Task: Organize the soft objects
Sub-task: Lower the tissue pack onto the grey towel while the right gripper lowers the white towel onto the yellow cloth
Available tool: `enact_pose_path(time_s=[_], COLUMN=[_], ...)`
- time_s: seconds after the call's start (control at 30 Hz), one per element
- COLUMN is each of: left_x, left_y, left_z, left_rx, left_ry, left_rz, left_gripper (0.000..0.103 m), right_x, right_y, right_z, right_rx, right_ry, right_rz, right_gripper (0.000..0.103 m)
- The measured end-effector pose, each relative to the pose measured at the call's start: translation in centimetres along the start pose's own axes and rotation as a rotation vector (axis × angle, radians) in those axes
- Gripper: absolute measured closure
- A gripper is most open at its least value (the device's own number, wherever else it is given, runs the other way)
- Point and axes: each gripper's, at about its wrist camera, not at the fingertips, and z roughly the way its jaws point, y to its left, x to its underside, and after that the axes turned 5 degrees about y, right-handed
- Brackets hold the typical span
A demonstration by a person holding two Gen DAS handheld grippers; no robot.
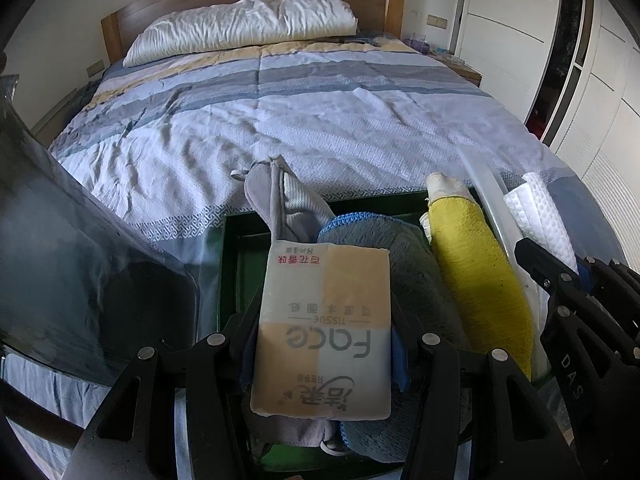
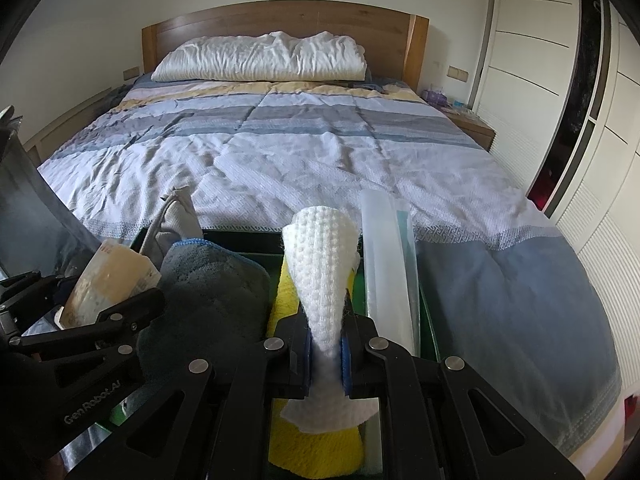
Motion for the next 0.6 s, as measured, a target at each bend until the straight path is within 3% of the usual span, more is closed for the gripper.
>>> enact_pose_path(time_s=[0.6], left_x=[0.2], left_y=[-0.2], left_z=[0.9], left_rx=[0.01], left_ry=[0.022], left_rz=[-0.01], left_gripper=[0.057], right_x=[-0.1], right_y=[0.0], right_z=[1.6], right_rx=[-0.001], right_ry=[0.031], right_rz=[-0.001], right_gripper=[0.093])
